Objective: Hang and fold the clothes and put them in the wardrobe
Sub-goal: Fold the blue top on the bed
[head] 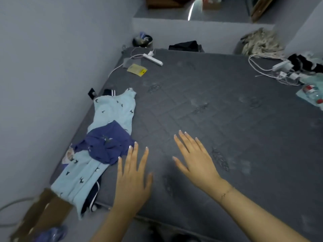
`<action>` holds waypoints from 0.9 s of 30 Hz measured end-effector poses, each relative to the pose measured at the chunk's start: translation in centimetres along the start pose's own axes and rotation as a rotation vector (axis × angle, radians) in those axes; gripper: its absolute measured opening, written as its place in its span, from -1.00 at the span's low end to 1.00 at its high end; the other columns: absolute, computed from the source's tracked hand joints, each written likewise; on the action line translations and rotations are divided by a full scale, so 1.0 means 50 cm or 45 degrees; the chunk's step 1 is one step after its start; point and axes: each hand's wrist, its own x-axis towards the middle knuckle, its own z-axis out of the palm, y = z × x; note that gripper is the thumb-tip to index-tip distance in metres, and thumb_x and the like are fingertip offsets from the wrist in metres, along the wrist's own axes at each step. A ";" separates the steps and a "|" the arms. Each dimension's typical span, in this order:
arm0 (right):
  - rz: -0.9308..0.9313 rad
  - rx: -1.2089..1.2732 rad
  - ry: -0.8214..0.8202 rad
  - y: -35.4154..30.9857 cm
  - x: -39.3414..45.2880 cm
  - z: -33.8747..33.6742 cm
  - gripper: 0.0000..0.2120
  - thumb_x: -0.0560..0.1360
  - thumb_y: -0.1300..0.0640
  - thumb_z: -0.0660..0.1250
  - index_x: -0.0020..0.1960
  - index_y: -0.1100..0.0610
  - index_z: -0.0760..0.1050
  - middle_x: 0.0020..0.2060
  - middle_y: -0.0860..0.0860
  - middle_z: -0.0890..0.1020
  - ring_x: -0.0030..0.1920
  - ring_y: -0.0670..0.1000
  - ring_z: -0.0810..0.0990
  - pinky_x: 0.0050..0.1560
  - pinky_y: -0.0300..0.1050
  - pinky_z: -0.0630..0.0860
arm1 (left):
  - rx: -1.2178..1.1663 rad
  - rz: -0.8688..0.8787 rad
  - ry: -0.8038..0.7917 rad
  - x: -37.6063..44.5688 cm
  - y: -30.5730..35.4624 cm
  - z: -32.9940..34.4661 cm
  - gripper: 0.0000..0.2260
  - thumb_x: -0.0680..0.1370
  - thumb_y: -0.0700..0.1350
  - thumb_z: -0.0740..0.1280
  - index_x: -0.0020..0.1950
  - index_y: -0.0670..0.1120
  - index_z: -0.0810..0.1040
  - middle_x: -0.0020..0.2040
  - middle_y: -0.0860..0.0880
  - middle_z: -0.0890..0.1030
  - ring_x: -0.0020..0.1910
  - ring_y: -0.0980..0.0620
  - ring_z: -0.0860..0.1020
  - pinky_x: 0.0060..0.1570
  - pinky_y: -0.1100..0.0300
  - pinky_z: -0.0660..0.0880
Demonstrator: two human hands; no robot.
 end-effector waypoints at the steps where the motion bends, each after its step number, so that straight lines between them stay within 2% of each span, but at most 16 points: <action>1: -0.011 0.008 -0.023 -0.006 0.025 0.021 -0.38 0.66 -0.19 -0.06 0.60 0.03 -0.17 0.59 -0.03 -0.10 0.57 -0.05 -0.16 0.56 -0.05 -0.19 | -0.017 -0.025 -0.020 0.010 -0.020 0.014 -0.41 0.57 0.15 0.06 0.58 0.00 0.15 0.60 -0.09 0.06 0.57 -0.09 0.06 0.47 -0.20 0.12; 3: -0.046 0.025 -0.081 -0.019 0.071 0.069 -0.39 0.66 -0.18 -0.05 0.60 0.04 -0.16 0.59 -0.02 -0.09 0.57 -0.04 -0.14 0.55 -0.08 -0.22 | -0.045 -0.075 -0.048 0.034 -0.064 0.046 -0.41 0.57 0.14 0.13 0.57 0.01 0.14 0.59 -0.10 0.08 0.56 -0.10 0.07 0.46 -0.20 0.14; 6: -0.076 0.056 -0.175 -0.039 0.129 0.148 -0.39 0.66 -0.16 -0.05 0.60 0.05 -0.16 0.59 -0.01 -0.11 0.57 -0.03 -0.14 0.53 -0.09 -0.25 | -0.072 -0.116 -0.086 0.067 -0.146 0.112 -0.32 0.47 -0.01 0.41 0.55 -0.05 0.24 0.57 -0.14 0.14 0.54 -0.16 0.13 0.40 -0.27 0.24; 7: -0.077 0.050 -0.202 -0.047 0.146 0.176 -0.39 0.66 -0.16 -0.06 0.60 0.05 -0.18 0.58 -0.02 -0.14 0.57 -0.04 -0.16 0.53 -0.10 -0.27 | -0.085 -0.129 -0.088 0.079 -0.176 0.134 -0.35 0.48 -0.02 0.40 0.53 -0.07 0.27 0.56 -0.16 0.16 0.54 -0.18 0.14 0.38 -0.28 0.26; 9: -0.060 0.065 -0.254 -0.068 0.178 0.238 -0.41 0.67 -0.15 -0.09 0.59 0.04 -0.20 0.58 -0.02 -0.16 0.57 -0.05 -0.18 0.52 -0.12 -0.30 | -0.097 -0.164 -0.104 0.104 -0.241 0.182 -0.45 0.55 0.04 0.22 0.52 -0.08 0.31 0.55 -0.16 0.19 0.53 -0.19 0.15 0.39 -0.27 0.25; 11: -0.010 0.096 -0.290 -0.087 0.207 0.307 -0.43 0.67 -0.15 -0.11 0.59 0.03 -0.18 0.58 -0.04 -0.14 0.57 -0.06 -0.17 0.52 -0.15 -0.31 | -0.118 -0.198 -0.142 0.133 -0.307 0.230 -0.47 0.58 0.08 0.10 0.51 -0.08 0.31 0.55 -0.16 0.20 0.52 -0.19 0.15 0.40 -0.25 0.24; 15: 0.111 0.181 -0.382 -0.136 0.262 0.460 -0.44 0.67 -0.14 -0.09 0.59 0.02 -0.13 0.58 -0.04 -0.08 0.57 -0.08 -0.11 0.49 -0.21 -0.31 | -0.213 -0.294 -0.144 0.182 -0.455 0.352 -0.46 0.58 -0.04 0.34 0.51 -0.13 0.29 0.55 -0.16 0.14 0.54 -0.19 0.09 0.43 -0.25 0.19; 18: 0.157 0.168 -0.471 -0.166 0.303 0.588 -0.44 0.66 -0.14 -0.11 0.59 0.01 -0.16 0.57 -0.06 -0.17 0.57 -0.08 -0.15 0.54 -0.17 -0.23 | -0.283 -0.429 -0.081 0.238 -0.564 0.432 -0.42 0.55 -0.09 0.38 0.52 -0.15 0.27 0.56 -0.17 0.11 0.55 -0.19 0.06 0.47 -0.24 0.09; 20: 0.214 0.212 -0.500 -0.179 0.334 0.669 -0.46 0.67 -0.12 -0.08 0.58 -0.01 -0.12 0.56 -0.08 -0.19 0.57 -0.07 -0.16 0.55 -0.11 -0.17 | -0.290 -0.473 0.016 0.274 -0.636 0.474 -0.43 0.54 -0.13 0.40 0.51 -0.16 0.30 0.55 -0.23 0.14 0.54 -0.25 0.09 0.46 -0.26 0.10; 22: 0.287 0.200 -0.524 -0.184 0.353 0.747 -0.48 0.66 -0.11 -0.11 0.56 -0.05 -0.20 0.54 -0.09 -0.28 0.55 -0.08 -0.26 0.55 -0.05 -0.19 | -0.315 -0.466 0.183 0.307 -0.706 0.511 -0.48 0.52 -0.19 0.41 0.46 -0.19 0.38 0.52 -0.29 0.21 0.50 -0.33 0.16 0.42 -0.29 0.17; 24: 0.363 0.100 -0.625 -0.176 0.359 0.813 -0.47 0.66 -0.12 -0.16 0.54 -0.08 -0.33 0.53 -0.08 -0.35 0.54 -0.04 -0.32 0.55 0.05 -0.20 | -0.372 -0.508 0.249 0.333 -0.760 0.541 -0.50 0.53 -0.18 0.41 0.45 -0.15 0.40 0.52 -0.29 0.19 0.50 -0.32 0.16 0.44 -0.21 0.16; 26: 0.437 0.038 -0.734 -0.170 0.355 0.862 -0.45 0.66 -0.13 -0.18 0.50 -0.08 -0.43 0.54 -0.07 -0.35 0.55 0.03 -0.31 0.54 0.16 -0.15 | -0.479 -0.590 0.145 0.346 -0.792 0.570 -0.50 0.54 -0.15 0.41 0.46 -0.11 0.40 0.54 -0.23 0.15 0.50 -0.25 0.18 0.46 -0.03 0.14; 27: 0.454 0.014 -0.747 -0.171 0.352 0.880 -0.43 0.66 -0.14 -0.16 0.49 -0.08 -0.45 0.54 -0.07 -0.35 0.56 0.05 -0.29 0.54 0.19 -0.14 | -0.540 -0.622 0.087 0.347 -0.800 0.585 -0.54 0.55 -0.16 0.40 0.44 -0.12 0.42 0.52 -0.22 0.20 0.46 -0.23 0.25 0.43 0.07 0.17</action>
